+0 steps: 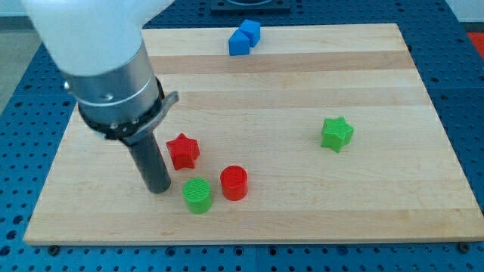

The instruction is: Push the red star upwards of the board

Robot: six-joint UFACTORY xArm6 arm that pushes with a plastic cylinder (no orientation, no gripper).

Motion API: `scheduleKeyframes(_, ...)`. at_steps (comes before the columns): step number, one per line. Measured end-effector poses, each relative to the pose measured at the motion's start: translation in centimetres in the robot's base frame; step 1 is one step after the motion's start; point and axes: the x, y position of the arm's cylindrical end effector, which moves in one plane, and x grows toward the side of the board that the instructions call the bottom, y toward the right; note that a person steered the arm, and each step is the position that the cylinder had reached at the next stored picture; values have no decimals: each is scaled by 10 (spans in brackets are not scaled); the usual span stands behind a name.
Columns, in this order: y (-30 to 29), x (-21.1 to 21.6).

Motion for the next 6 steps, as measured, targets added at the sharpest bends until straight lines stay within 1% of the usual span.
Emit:
scheduleKeyframes(2,67,12)
scheduleKeyframes(3,90,25)
scheduleKeyframes(4,65,8)
scheduleKeyframes(5,8,-44)
scheduleKeyframes(6,39,-104)
